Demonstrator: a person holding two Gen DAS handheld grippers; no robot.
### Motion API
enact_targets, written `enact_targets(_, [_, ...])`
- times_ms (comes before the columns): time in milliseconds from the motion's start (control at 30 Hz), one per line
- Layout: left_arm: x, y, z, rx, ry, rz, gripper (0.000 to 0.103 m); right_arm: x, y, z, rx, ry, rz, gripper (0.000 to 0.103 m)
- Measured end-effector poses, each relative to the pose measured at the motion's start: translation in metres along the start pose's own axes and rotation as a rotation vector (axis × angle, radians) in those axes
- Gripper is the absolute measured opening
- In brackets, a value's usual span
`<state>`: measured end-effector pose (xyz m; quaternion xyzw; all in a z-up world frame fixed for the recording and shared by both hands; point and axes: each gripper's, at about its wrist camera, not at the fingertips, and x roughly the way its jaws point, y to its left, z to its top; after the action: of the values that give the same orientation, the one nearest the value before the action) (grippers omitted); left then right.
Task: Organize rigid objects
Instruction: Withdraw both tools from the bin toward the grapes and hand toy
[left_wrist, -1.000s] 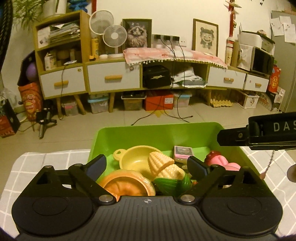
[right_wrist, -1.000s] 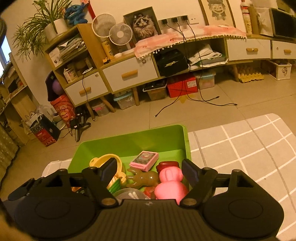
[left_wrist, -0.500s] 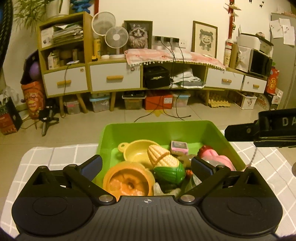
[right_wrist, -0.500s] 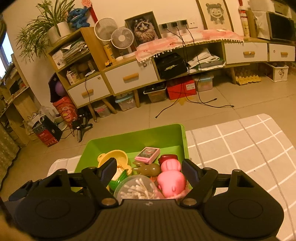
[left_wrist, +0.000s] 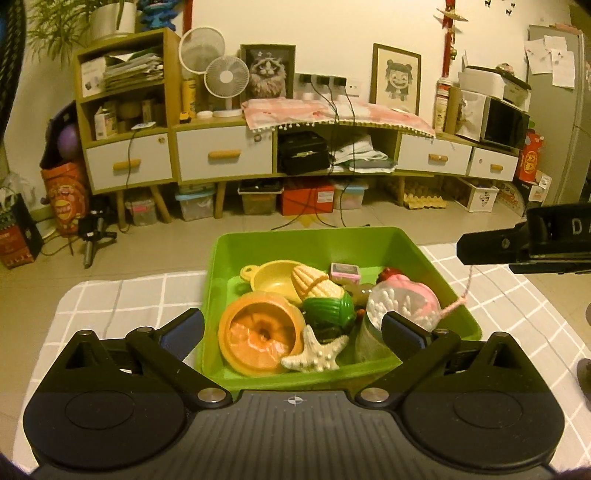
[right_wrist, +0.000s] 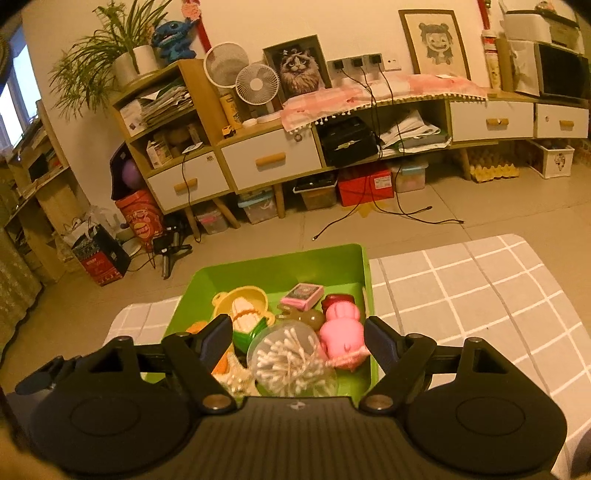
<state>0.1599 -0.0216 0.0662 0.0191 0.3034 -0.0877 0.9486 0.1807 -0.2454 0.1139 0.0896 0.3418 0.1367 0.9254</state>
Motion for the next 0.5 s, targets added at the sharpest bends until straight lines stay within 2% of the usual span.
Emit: enact_targets(500, [-0.033,0.016,-0.030,-0.007,0.014,-0.008,0.101,-0.028,0.010,-0.042,-0.012,0.025,0.040,0.055])
